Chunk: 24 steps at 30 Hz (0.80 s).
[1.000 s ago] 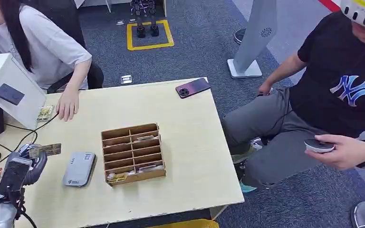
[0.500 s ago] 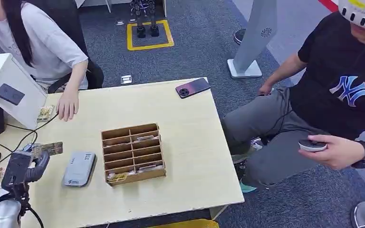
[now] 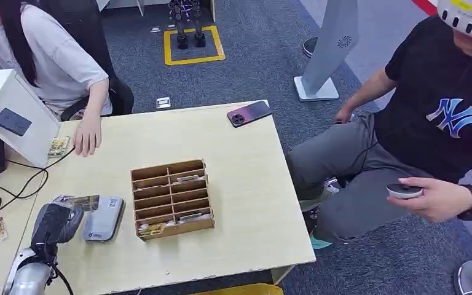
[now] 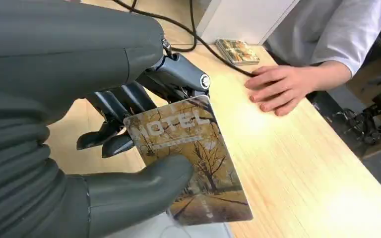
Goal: Pass the card to the sensor for recognition and then transmit it.
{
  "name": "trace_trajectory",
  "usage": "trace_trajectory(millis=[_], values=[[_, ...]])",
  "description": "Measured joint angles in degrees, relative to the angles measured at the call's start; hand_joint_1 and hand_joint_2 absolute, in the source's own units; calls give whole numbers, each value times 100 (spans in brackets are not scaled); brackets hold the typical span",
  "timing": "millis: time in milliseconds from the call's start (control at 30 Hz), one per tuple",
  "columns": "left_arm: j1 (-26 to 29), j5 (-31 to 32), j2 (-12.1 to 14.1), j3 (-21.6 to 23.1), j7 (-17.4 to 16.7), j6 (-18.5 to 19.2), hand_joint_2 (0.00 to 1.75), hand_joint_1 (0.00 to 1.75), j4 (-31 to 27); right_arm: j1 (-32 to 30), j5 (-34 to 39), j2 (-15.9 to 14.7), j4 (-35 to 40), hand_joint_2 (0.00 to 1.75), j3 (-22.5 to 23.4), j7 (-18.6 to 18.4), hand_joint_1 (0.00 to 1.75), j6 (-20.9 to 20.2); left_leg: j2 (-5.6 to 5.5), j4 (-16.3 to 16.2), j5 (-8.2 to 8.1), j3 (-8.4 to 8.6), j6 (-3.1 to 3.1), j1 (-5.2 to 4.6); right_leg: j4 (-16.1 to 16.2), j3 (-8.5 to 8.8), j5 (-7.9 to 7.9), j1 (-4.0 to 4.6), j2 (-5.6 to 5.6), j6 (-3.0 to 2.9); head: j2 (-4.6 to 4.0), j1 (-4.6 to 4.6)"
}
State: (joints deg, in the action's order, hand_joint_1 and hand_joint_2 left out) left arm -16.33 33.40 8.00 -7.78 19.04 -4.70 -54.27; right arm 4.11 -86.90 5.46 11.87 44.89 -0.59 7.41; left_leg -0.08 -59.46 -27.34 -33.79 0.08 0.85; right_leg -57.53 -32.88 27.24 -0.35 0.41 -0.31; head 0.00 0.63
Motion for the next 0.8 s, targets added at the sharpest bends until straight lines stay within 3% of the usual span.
trace_trajectory(millis=[600,800], values=[[58,63,2,2,-9,144,175,175,50,-6,-2,0,-2,0,61,-2,0,4,-1,0,0,0,0,0,0,2,0,0,-2,0,0,0],[65,431,0,7,-94,-138,175,175,131,-6,-39,2,0,0,87,9,0,4,-1,1,0,1,0,0,0,3,0,0,-2,0,0,0]])
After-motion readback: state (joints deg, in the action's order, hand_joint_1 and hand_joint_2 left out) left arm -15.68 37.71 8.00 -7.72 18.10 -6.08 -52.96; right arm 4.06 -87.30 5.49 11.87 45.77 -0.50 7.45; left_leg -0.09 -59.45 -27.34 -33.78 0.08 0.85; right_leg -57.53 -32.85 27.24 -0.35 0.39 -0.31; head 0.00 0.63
